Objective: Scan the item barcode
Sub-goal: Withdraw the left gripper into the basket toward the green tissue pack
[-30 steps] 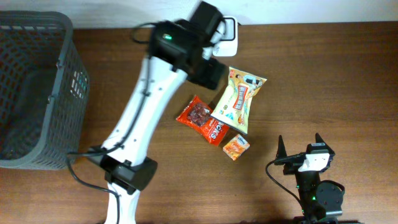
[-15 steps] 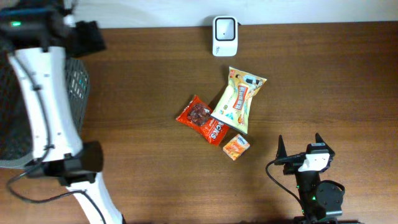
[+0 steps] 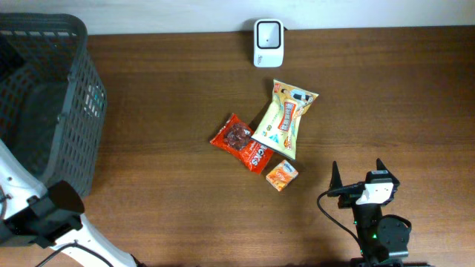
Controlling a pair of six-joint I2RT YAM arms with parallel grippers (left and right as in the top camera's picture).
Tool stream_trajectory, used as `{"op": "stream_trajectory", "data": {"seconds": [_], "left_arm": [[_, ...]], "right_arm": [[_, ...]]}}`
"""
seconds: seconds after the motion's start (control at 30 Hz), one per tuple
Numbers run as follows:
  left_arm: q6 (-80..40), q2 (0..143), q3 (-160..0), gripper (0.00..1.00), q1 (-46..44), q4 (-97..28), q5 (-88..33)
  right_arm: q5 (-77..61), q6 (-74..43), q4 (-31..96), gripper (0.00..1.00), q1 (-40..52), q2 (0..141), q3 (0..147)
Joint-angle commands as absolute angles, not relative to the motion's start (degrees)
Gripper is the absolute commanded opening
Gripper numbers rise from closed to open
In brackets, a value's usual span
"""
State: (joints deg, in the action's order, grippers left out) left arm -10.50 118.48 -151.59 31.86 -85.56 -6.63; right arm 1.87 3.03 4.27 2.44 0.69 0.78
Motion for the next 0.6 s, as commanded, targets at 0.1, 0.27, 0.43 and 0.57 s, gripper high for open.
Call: {"op": "stream_trajectory", "data": {"seconds": [0.1,0.27,0.43,0.57], "left_arm": [[-9.8,117.4,-138.1,0.86,32.2,-73.1,-6.4],[-9.3,117.4,-126.7,0.87,32.2,-66.4,-6.0],[-9.3,117.4,-119.6,0.84,32.4,-62.9,-6.0],[-9.3,117.4,-115.2,0.84,32.1,-60.5,-6.0]], "right_arm": [[2.2,2.5,4.5,0.98,2.2,0.4,0.3],[2.2,2.5,4.5,0.98,2.2,0.4,0.3],[2.2,2.5,4.5,0.98,2.2,0.4,0.3],[2.2,2.5,4.5,0.98,2.2,0.4,0.3]]}}
